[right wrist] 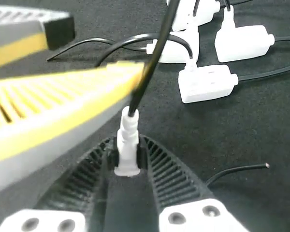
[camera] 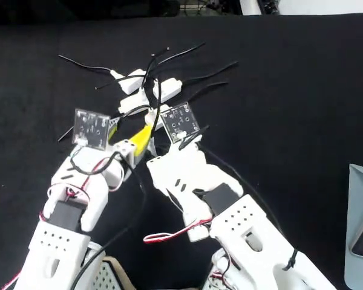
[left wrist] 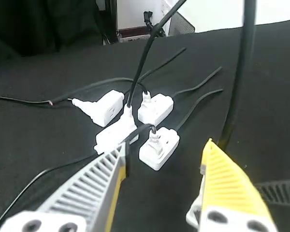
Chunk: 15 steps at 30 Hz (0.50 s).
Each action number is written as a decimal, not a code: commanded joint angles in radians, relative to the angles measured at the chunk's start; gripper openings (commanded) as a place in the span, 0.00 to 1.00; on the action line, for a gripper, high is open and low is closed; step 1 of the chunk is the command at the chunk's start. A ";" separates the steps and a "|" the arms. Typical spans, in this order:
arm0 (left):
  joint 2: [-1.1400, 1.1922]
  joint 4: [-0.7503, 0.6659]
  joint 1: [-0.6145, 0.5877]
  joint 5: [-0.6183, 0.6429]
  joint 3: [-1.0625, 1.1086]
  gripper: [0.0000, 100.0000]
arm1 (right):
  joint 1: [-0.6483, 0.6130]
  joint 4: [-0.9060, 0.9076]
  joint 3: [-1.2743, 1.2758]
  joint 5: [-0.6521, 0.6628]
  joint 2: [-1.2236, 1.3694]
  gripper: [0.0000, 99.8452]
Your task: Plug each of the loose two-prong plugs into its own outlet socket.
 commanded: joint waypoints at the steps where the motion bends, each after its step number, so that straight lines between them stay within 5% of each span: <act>1: -0.052 0.018 0.012 -0.011 0.002 0.25 | -0.008 0.002 -0.013 -0.009 -0.027 0.01; 8: 0.009 0.025 -0.122 -0.008 -0.036 0.25 | -0.028 0.017 0.002 -0.009 -0.094 0.01; 15: 0.176 0.028 -0.070 -0.012 -0.097 0.25 | -0.110 0.081 0.068 -0.009 -0.337 0.01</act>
